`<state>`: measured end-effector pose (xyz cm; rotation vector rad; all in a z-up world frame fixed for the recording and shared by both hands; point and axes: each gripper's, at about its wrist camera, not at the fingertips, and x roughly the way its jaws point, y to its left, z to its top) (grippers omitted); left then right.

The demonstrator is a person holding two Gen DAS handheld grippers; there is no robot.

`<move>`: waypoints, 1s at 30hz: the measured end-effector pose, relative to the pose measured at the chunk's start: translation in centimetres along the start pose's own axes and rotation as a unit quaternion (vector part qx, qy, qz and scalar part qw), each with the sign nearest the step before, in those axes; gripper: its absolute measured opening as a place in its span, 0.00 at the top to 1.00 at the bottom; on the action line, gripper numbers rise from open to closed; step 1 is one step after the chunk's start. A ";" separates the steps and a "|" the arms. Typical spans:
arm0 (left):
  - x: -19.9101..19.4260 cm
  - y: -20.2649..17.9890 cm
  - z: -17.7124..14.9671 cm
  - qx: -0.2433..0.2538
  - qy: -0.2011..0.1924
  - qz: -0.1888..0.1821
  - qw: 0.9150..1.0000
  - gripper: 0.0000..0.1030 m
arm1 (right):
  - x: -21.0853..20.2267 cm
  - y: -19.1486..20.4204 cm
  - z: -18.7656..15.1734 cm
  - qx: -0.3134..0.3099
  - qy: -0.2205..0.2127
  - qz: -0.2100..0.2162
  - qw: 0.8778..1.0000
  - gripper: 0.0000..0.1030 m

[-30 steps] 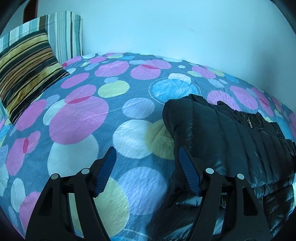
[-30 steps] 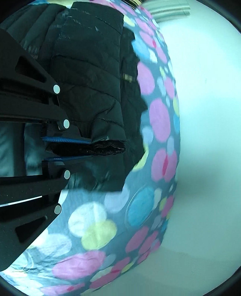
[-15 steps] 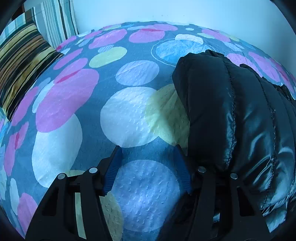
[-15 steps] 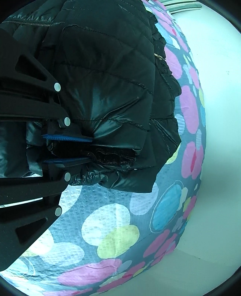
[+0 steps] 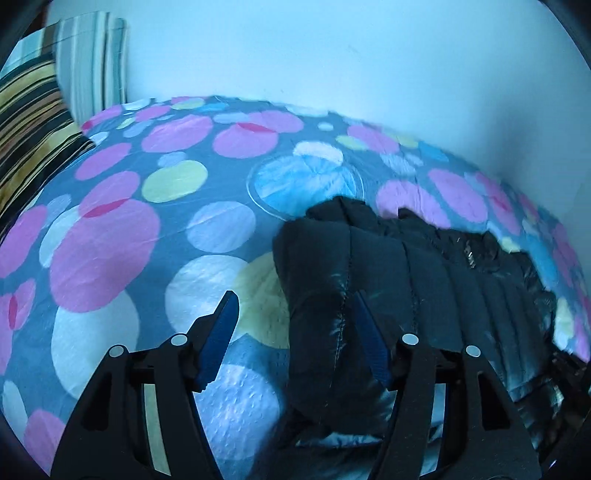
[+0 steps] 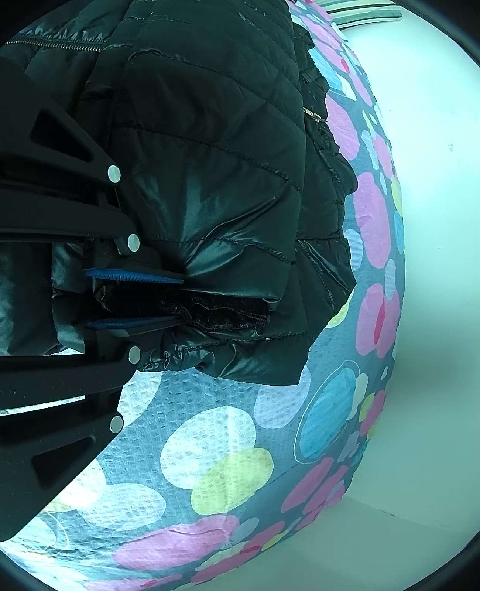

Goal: Fold large clothes

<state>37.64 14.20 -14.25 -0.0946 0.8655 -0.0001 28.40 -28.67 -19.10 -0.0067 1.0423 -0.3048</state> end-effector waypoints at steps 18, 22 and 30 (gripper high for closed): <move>3.4 0.4 -1.8 0.013 0.052 0.014 0.998 0.30 | -0.6 -0.4 0.1 0.003 -0.011 0.009 1.000 0.80; -0.6 1.2 -3.3 0.016 0.035 0.014 0.999 0.23 | -2.6 -1.0 -0.1 0.004 -0.027 0.013 1.000 0.52; -7.2 2.7 -10.5 0.032 0.040 0.001 0.999 0.20 | -8.1 -3.3 -5.0 0.019 -0.033 0.035 0.999 0.34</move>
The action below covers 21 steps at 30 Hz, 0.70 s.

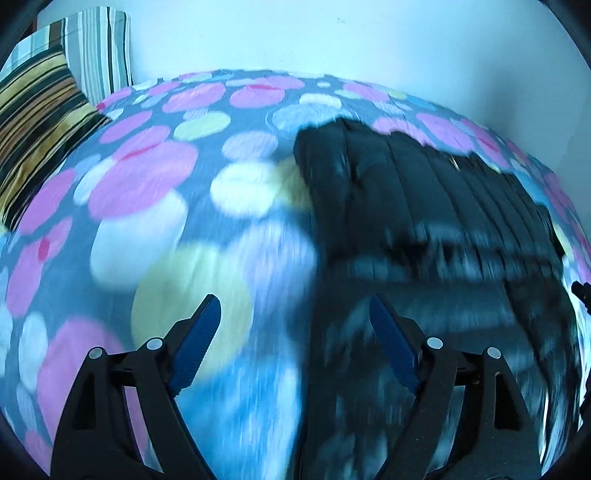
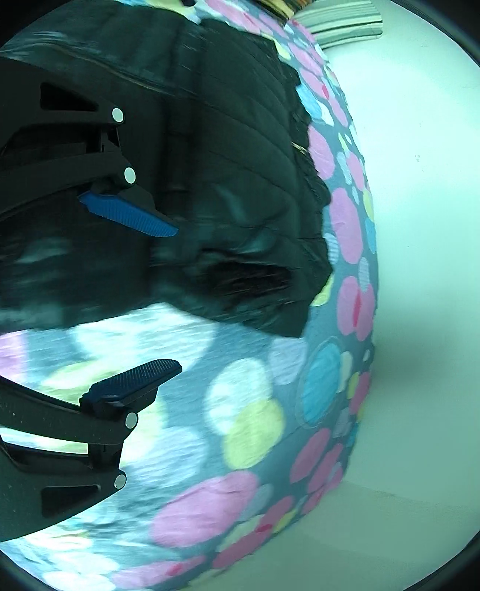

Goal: Fold large clothes
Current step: 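Fold the jacket side inward with the right gripper while the left gripper folds its side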

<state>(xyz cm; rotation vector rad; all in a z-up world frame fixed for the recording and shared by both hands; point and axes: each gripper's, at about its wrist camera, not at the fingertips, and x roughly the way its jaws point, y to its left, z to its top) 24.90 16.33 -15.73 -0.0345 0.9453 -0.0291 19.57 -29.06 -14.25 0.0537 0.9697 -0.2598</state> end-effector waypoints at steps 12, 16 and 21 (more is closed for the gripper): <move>-5.5 0.1 -11.4 0.020 0.039 -0.052 0.998 0.20 | -7.0 -2.1 -10.8 -0.017 0.047 0.031 0.998 0.34; -6.1 0.6 -12.7 0.004 0.051 -0.089 0.995 0.20 | -7.8 -1.8 -13.5 -0.028 0.062 0.039 0.997 0.34; -6.9 0.1 -14.1 0.031 0.057 -0.109 0.992 0.20 | -8.8 -2.2 -15.4 -0.002 0.071 0.064 0.995 0.34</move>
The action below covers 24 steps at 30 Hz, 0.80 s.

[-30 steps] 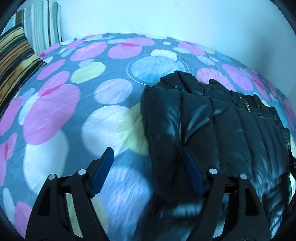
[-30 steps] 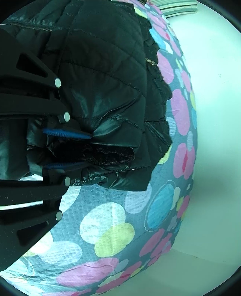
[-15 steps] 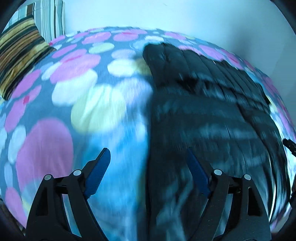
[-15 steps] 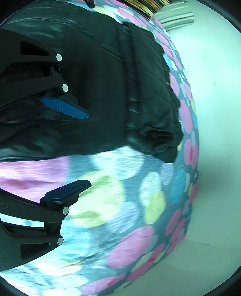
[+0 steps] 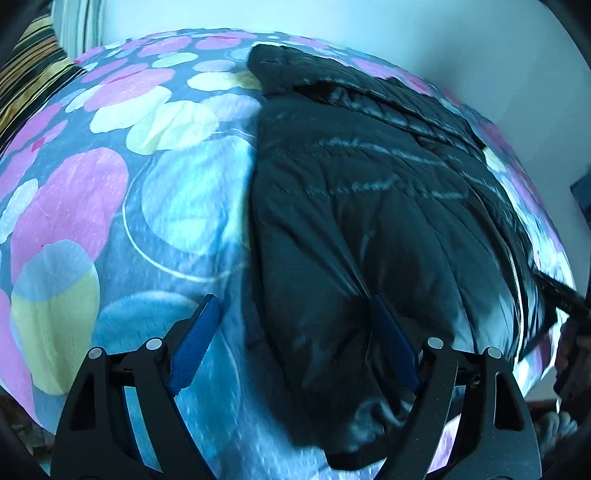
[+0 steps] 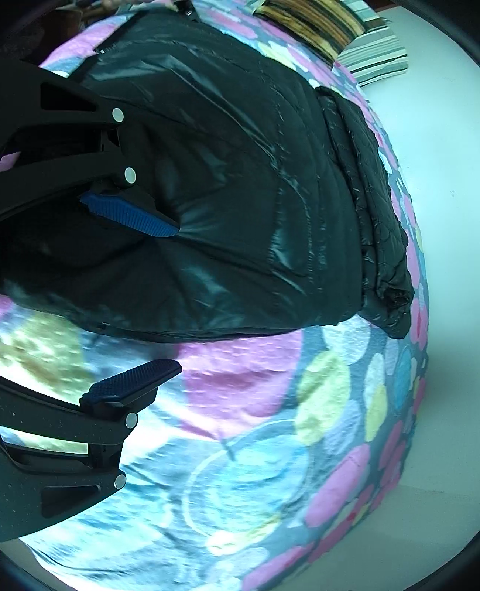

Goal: Fold large clothes
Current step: 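Fold the jacket side inward with the right gripper while the left gripper folds its side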

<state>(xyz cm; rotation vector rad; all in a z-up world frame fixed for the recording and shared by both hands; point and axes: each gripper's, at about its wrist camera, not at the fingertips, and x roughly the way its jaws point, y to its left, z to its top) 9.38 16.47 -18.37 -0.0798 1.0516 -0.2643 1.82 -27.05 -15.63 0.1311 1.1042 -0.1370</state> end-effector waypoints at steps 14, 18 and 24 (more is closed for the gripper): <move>-0.5 -2.2 -1.2 0.020 -0.020 -0.011 1.000 0.80 | -1.3 1.1 -1.9 -0.014 -0.012 0.028 0.999 0.88; -2.0 -2.4 -1.2 0.005 -0.037 -0.009 0.999 0.90 | -2.3 1.1 -2.1 -0.007 -0.024 0.033 0.999 0.91; -8.1 -3.3 -0.4 -0.013 -0.097 -0.027 0.995 0.91 | -6.8 0.6 -2.4 0.015 -0.068 0.054 0.996 0.92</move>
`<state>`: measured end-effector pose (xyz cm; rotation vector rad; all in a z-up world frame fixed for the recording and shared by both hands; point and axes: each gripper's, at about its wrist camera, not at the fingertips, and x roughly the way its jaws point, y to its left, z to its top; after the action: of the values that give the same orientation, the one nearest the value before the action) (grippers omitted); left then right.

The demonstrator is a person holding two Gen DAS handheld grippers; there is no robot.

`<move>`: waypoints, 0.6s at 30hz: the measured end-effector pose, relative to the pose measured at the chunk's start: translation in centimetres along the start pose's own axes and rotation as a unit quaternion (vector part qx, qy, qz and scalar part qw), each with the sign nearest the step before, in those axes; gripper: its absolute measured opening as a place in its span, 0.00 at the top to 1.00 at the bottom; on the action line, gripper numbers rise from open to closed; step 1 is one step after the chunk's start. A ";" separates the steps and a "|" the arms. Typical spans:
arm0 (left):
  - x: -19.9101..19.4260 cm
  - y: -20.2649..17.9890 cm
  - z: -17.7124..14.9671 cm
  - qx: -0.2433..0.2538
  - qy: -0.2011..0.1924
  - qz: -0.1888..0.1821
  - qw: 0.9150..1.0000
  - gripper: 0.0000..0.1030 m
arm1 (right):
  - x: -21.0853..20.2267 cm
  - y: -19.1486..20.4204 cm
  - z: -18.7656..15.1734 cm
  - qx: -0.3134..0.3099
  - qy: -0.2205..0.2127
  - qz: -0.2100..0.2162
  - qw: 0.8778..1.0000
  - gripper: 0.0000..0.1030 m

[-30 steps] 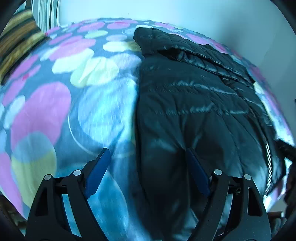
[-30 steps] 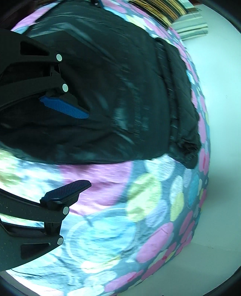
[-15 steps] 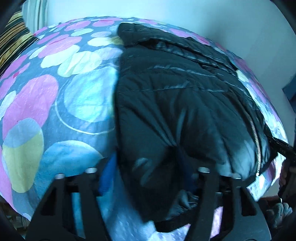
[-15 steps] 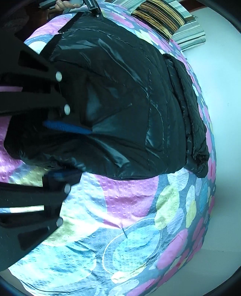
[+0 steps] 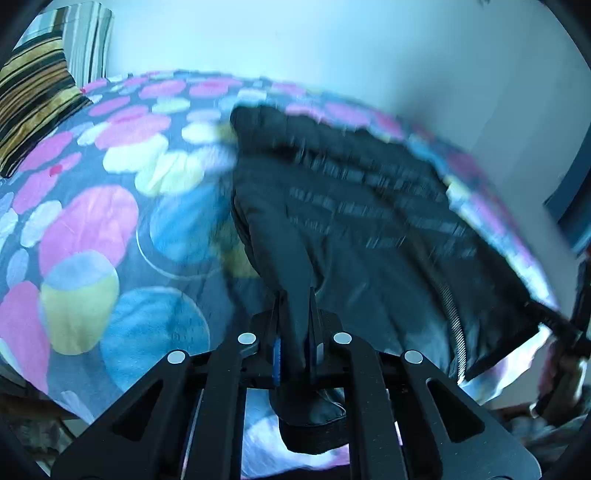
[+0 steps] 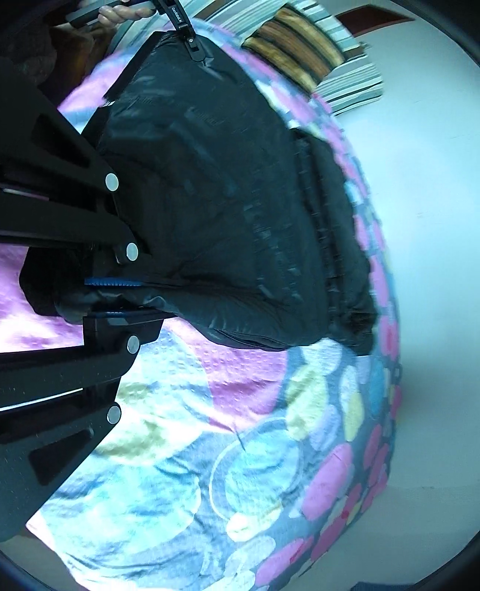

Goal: Fold large clothes
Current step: 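Fold the jacket side inward with the right gripper while the left gripper folds its side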

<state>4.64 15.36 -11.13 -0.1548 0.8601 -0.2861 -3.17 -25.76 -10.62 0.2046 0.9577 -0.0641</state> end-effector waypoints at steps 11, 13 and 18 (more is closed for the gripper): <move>-2.2 -0.7 8.4 -0.018 -0.083 -0.008 0.996 0.91 | -4.5 1.5 6.7 0.004 -0.100 0.049 0.994 0.92; -1.7 -0.6 10.7 -0.018 -0.095 -0.010 0.995 0.91 | -4.1 1.4 8.5 0.006 -0.111 0.055 0.992 0.92; 1.7 -1.1 15.9 -0.005 -0.102 -0.001 0.995 0.91 | -1.3 0.9 13.8 0.015 -0.124 0.064 0.990 0.92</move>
<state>17.64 14.11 -1.83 -0.1915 0.6586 -0.2628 7.29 -27.67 -1.72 0.2795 0.6951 0.0143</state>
